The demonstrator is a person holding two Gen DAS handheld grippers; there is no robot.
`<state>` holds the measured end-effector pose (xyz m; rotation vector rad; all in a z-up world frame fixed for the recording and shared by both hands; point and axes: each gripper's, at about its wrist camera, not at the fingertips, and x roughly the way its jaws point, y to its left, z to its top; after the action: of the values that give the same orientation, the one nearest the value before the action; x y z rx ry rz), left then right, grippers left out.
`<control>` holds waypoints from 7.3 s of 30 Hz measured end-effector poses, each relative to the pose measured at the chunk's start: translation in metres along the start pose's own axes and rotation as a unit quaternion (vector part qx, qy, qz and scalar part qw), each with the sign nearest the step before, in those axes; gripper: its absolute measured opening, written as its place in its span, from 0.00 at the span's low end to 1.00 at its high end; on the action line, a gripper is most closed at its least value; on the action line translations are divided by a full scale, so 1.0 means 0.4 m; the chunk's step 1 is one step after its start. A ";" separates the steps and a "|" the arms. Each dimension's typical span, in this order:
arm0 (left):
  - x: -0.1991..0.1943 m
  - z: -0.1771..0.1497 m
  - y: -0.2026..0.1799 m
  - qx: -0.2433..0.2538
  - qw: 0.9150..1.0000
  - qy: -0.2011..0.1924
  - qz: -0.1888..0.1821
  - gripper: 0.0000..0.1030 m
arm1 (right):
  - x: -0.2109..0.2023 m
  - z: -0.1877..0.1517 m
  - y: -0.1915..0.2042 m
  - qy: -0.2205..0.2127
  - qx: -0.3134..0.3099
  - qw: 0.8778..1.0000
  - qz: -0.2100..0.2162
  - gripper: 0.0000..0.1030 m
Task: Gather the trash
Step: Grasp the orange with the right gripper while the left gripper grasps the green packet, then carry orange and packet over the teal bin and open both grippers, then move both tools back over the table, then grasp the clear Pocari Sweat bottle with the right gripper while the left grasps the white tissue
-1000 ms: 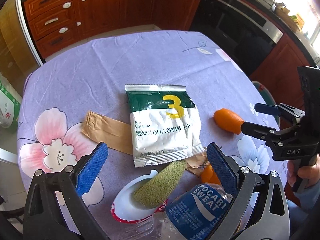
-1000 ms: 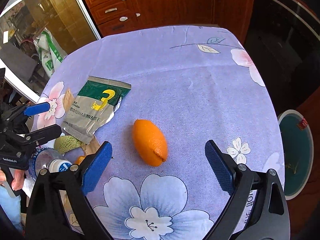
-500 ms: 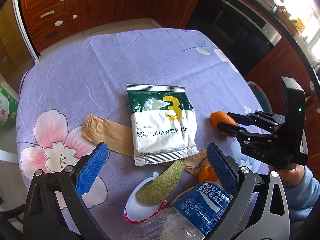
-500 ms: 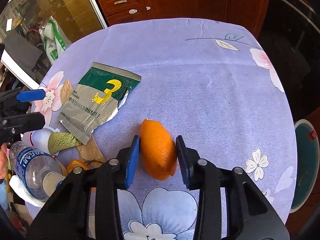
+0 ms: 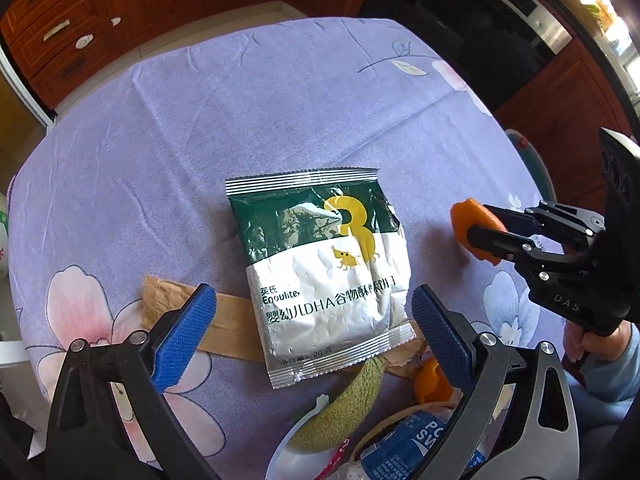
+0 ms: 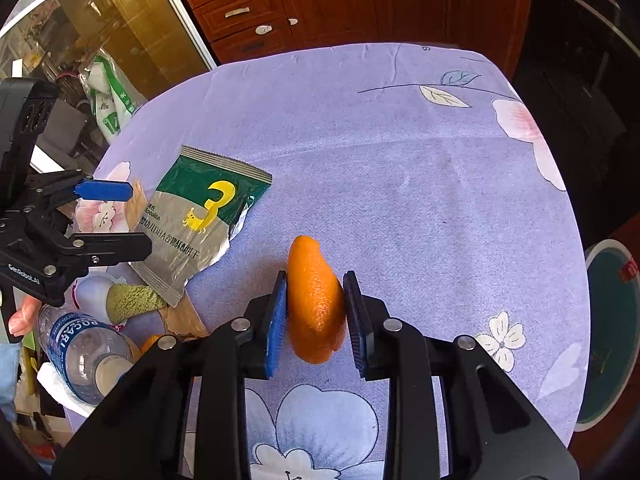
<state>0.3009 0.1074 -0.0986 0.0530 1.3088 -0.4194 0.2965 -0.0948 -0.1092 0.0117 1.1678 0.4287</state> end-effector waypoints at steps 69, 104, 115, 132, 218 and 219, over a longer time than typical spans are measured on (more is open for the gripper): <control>-0.051 0.071 -0.829 0.160 0.978 -0.134 0.019 0.05 | -0.555 -0.347 -0.521 -0.206 0.240 0.949 -0.013 0.23; 0.187 0.182 -0.947 0.165 0.983 -0.068 -0.030 0.69 | -0.480 -0.370 -0.737 -0.166 0.304 0.937 -0.055 0.24; 0.146 0.159 -0.910 0.148 0.985 -0.082 -0.034 0.90 | -0.438 -0.335 -0.715 -0.153 0.307 0.938 -0.054 0.79; 0.097 0.112 -0.860 0.131 0.986 -0.089 -0.044 0.96 | -0.427 -0.325 -0.655 -0.120 0.310 0.941 -0.071 0.86; -0.170 -0.497 -0.171 0.087 0.986 -0.142 -0.001 0.95 | -0.119 -0.198 0.188 0.014 -0.020 0.998 -0.066 0.88; -0.171 -0.502 -0.178 0.087 0.986 -0.140 -0.008 0.95 | -0.126 -0.196 0.183 0.009 -0.016 0.998 -0.065 0.88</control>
<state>0.0786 0.1146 -0.0741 0.1258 0.9948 -0.5357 0.1872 -0.0608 -0.0794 -0.0951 1.1719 0.3324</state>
